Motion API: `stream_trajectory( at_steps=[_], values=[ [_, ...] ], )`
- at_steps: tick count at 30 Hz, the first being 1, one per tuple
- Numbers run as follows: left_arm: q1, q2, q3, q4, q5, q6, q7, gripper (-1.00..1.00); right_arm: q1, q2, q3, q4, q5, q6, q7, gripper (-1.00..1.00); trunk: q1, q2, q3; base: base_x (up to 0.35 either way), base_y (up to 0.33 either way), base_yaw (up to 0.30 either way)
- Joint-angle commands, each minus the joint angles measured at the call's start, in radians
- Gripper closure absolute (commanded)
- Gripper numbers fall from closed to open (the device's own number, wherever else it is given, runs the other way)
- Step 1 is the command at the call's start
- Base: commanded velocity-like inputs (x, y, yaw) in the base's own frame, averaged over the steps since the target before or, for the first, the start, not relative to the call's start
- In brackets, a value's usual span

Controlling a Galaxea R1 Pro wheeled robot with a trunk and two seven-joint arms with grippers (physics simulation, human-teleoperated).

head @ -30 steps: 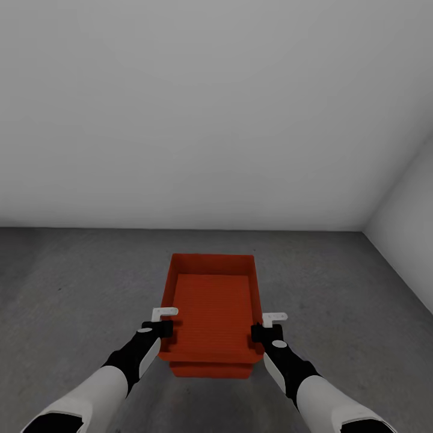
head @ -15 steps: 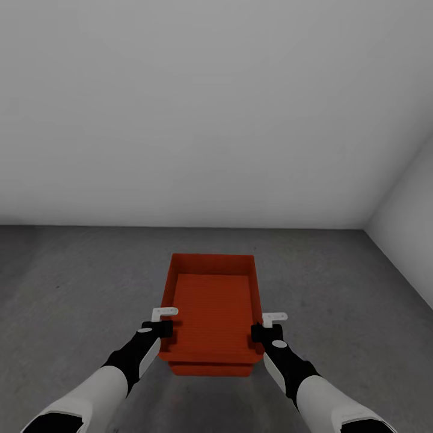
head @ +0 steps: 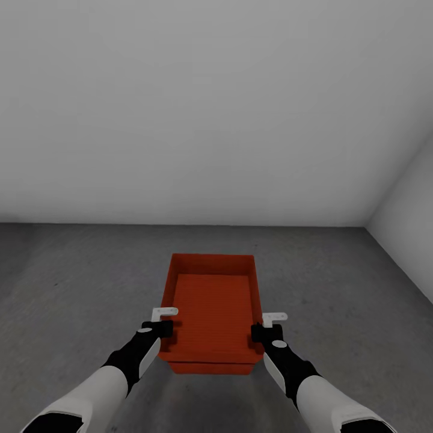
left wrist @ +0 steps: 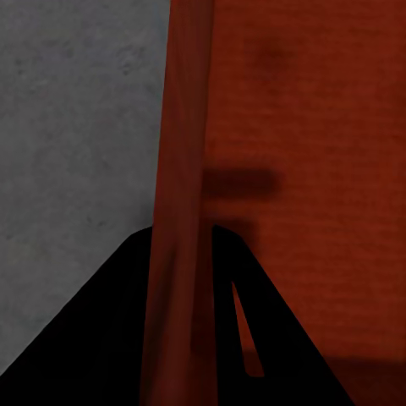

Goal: Move the two storage containers from the living room to the garage. In the garage, place one container on the floor and stack the other container on top of it (either order is fine).

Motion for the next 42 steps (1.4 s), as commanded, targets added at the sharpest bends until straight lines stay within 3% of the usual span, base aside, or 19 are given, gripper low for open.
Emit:
stream_trajectory(
  at_steps=[1, 3, 42],
  values=[
    [-0.001, 0.023, 0.041, -0.005, -0.011, 0.007, 0.015, 1.00, -0.001, -0.006, -0.019, 0.001, 0.002, -0.002, -0.041, 1.00, 0.004, -0.008, -0.004, 0.000, 0.000, 0.000],
    [-0.001, 0.023, 0.041, -0.005, -0.011, 0.007, 0.015, 1.00, -0.001, -0.006, -0.019, 0.001, 0.002, -0.002, -0.041, 1.00, 0.011, -0.022, -0.010, 0.000, 0.000, 0.000],
    [-0.001, 0.021, 0.041, -0.004, -0.012, 0.007, 0.015, 1.00, -0.001, -0.006, -0.019, 0.001, 0.002, -0.002, -0.041, 1.00, 0.011, -0.022, -0.010, 0.000, 0.000, 0.000]
  ],
)
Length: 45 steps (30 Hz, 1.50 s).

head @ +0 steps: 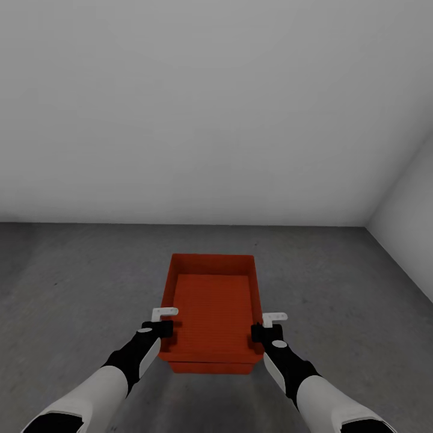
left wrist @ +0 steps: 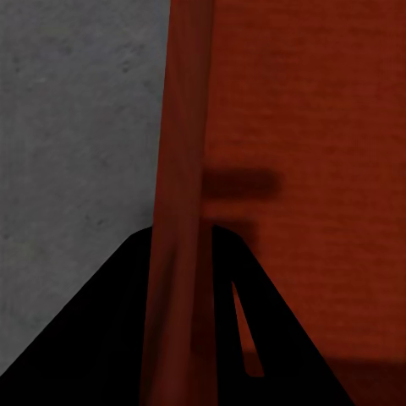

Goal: Move the two storage containers from the living room to the garage. In the garage, place one container on the floor and stack the other container on top of it (either order is fine).

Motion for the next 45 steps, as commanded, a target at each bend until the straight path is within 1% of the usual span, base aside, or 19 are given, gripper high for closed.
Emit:
stream_trajectory(
  at_steps=[1, 10, 19, 38, 45],
  values=[
    [0.000, 0.022, 0.038, -0.005, -0.010, 0.007, 0.015, 1.00, -0.001, -0.006, -0.019, 0.001, 0.002, -0.003, -0.042, 1.00, 0.000, 0.000, -0.001, 0.000, 0.000, 0.000],
    [0.000, 0.022, 0.038, -0.005, -0.009, 0.007, 0.015, 1.00, -0.001, -0.006, -0.019, 0.001, 0.002, -0.003, -0.042, 1.00, 0.000, 0.000, -0.001, 0.005, 0.000, 0.000],
    [0.000, 0.023, 0.038, -0.006, -0.010, 0.007, 0.015, 1.00, -0.001, -0.006, -0.019, 0.000, 0.002, -0.002, -0.042, 1.00, 0.000, 0.000, -0.001, 0.083, 0.000, 0.000],
    [0.000, 0.021, 0.038, -0.005, -0.008, 0.007, 0.015, 1.00, -0.001, -0.006, -0.019, 0.001, 0.002, -0.003, -0.042, 1.00, 0.000, 0.000, -0.001, 0.003, 0.000, 0.000],
    [0.000, 0.021, 0.038, 0.000, -0.008, 0.007, 0.014, 1.00, -0.001, -0.006, -0.019, 0.001, 0.002, -0.003, -0.042, 1.00, 0.027, -0.049, -0.023, 0.000, 0.000, 0.000]
  ],
)
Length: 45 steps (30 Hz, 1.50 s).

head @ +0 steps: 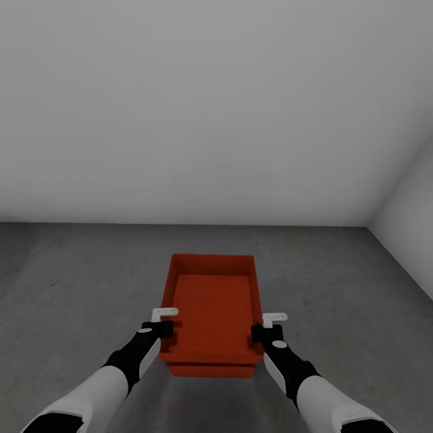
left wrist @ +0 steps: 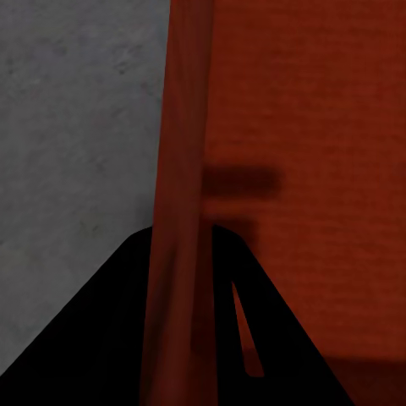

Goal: Move the two storage containers from the living room to the garage. In the garage, place one container on the floor and stack the other container on top of it (either order is fine).

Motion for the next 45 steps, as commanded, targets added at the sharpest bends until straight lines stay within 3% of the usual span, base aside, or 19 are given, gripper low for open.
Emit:
stream_trajectory(
  at_steps=[1, 14, 26, 32, 45],
  values=[
    [0.000, 0.022, 0.036, -0.002, -0.007, 0.008, 0.014, 1.00, -0.001, -0.005, -0.023, -0.001, 0.006, -0.003, -0.041, 1.00, 0.004, -0.008, -0.004, 0.000, 0.000, 0.000],
    [0.000, 0.022, 0.036, 0.006, -0.009, 0.008, 0.014, 1.00, -0.001, -0.005, -0.023, -0.001, 0.006, -0.003, -0.041, 1.00, 0.054, -0.099, -0.045, 0.000, 0.000, 0.000],
    [0.000, 0.022, 0.036, 0.006, -0.009, 0.008, 0.014, 1.00, -0.001, -0.005, -0.023, -0.002, 0.006, -0.002, -0.040, 1.00, 0.054, -0.099, -0.045, 0.000, 0.000, 0.000],
    [0.000, 0.022, 0.036, 0.006, -0.009, 0.008, 0.014, 1.00, -0.001, -0.005, -0.023, -0.002, 0.006, 0.000, -0.040, 1.00, 0.077, -0.141, -0.063, 0.000, 0.000, 0.000],
    [0.000, 0.022, 0.036, 0.006, -0.009, 0.008, 0.014, 1.00, -0.001, -0.005, -0.023, -0.002, 0.006, -0.003, -0.041, 1.00, 0.077, -0.141, -0.063, 0.000, 0.000, 0.000]
  ],
)
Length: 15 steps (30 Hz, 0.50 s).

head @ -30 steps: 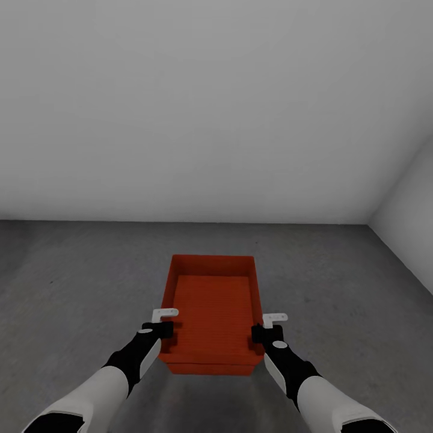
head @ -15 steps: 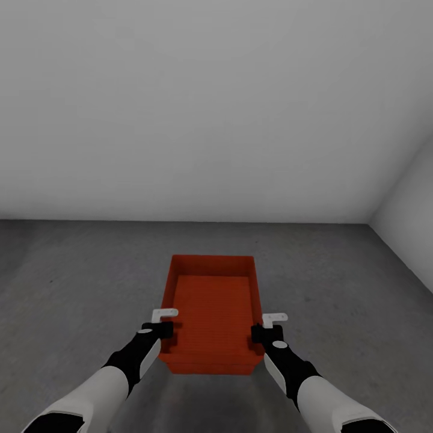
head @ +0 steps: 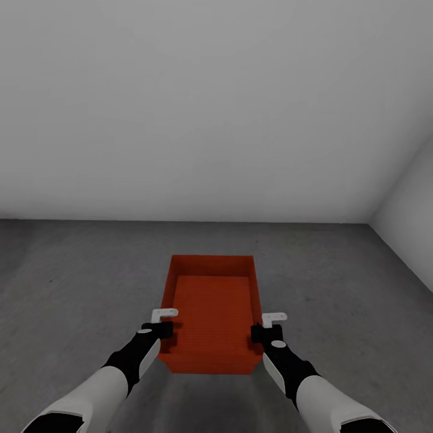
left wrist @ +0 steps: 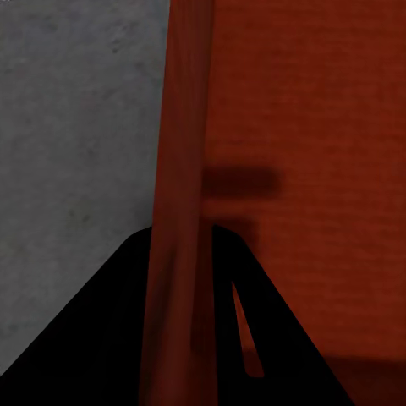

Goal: Move the two storage containers from the living room to the garage. In the garage, place one container on the floor and stack the other container on top of it (either order is fine).

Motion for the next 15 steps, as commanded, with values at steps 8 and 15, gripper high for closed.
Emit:
stream_trajectory(
  at_steps=[8, 15],
  values=[
    [0.000, 0.023, 0.022, -0.001, -0.002, 0.008, 0.018, 1.00, 0.001, -0.006, -0.045, -0.004, 0.015, -0.007, -0.026, 1.00, 0.000, 0.000, -0.001, 0.000, 0.000, 0.000],
    [0.000, 0.023, 0.022, -0.001, -0.005, 0.007, 0.019, 1.00, 0.001, -0.005, -0.044, -0.004, 0.017, -0.009, -0.026, 1.00, 0.000, 0.000, -0.001, 0.000, 0.000, 0.000]
  ],
)
